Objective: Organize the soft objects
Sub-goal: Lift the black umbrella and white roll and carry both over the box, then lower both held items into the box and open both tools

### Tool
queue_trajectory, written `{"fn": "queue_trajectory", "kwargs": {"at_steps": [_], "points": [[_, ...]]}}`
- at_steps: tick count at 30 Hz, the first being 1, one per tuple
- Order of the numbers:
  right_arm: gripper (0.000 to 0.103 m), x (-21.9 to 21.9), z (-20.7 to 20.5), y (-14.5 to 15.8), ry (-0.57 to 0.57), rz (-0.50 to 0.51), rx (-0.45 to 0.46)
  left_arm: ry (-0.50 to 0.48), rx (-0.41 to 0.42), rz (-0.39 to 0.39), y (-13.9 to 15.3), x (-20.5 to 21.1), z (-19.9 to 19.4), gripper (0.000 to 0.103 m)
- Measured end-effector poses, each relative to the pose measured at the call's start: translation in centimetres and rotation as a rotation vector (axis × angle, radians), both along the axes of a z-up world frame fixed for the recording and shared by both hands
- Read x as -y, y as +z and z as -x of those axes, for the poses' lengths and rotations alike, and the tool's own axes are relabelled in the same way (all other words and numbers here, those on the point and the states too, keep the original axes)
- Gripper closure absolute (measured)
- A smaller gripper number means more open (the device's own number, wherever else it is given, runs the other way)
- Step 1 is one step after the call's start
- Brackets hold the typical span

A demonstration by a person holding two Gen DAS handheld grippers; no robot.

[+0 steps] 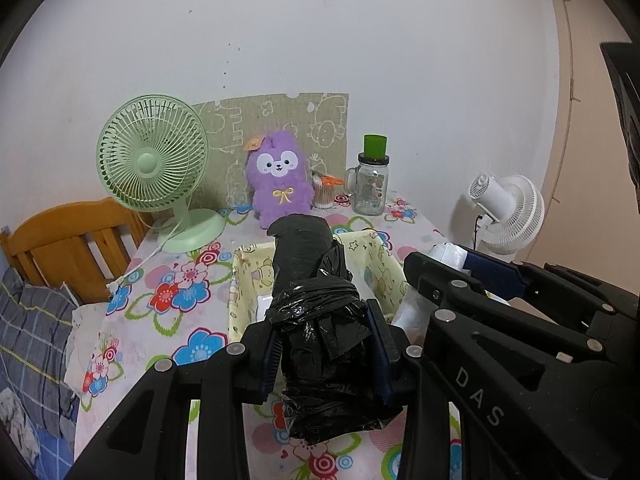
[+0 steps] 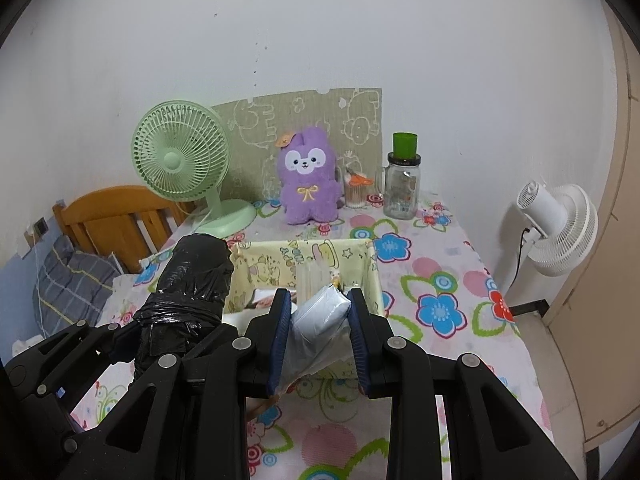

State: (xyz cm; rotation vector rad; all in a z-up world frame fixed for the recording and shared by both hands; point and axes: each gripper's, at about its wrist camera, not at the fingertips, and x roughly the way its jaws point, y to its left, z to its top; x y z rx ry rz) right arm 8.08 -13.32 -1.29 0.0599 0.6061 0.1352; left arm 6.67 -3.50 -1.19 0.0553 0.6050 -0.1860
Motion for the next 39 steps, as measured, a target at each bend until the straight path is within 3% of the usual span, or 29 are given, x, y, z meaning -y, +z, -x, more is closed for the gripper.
{"fn": "queue_trajectory", "kwargs": {"at_steps": [22,39], "points": [[0.071,-0.4,-6.1,-0.8,-0.009,0.0,-0.031,-0.004,-0.032,-0.015,-0.6,-0.3,-6.0,0.064],[0.071,-0.2,-10.6,-3.0,-0.023,-0.014,-0.095,0.012,-0.093,-0.013,-2.7,-0.4,-10.3,0.064]]}}
